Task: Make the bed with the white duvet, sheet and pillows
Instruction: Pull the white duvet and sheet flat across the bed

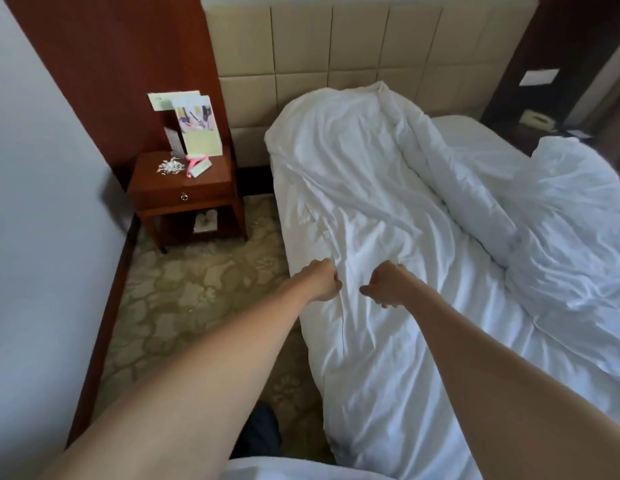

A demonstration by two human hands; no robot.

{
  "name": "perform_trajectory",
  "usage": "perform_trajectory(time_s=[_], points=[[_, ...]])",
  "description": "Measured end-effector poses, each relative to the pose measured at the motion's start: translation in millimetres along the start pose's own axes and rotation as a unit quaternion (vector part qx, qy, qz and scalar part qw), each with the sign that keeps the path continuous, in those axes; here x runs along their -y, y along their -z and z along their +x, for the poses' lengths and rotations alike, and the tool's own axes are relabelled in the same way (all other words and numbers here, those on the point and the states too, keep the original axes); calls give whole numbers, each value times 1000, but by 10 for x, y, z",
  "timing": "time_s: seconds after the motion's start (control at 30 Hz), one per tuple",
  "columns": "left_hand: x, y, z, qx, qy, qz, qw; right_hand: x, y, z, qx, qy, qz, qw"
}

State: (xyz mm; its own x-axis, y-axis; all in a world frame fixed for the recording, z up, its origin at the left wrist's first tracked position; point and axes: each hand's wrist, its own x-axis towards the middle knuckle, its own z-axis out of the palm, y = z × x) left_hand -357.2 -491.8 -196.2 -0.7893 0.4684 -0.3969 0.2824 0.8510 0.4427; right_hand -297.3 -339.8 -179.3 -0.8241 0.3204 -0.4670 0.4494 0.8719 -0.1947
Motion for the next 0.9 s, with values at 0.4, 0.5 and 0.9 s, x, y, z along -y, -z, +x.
perform_trajectory(time_s=[0.4,0.5,0.9], points=[[863,214,1817,143,-151,162,965,463,-928,1806,29,-128,119,984],[1054,-111,2193,179,-213,222,934,564,-1344,2112,42,-155,153,975],[1273,-1451,3861,90,-414,324,846,111,-2497,2988,-38,-272,211,938]])
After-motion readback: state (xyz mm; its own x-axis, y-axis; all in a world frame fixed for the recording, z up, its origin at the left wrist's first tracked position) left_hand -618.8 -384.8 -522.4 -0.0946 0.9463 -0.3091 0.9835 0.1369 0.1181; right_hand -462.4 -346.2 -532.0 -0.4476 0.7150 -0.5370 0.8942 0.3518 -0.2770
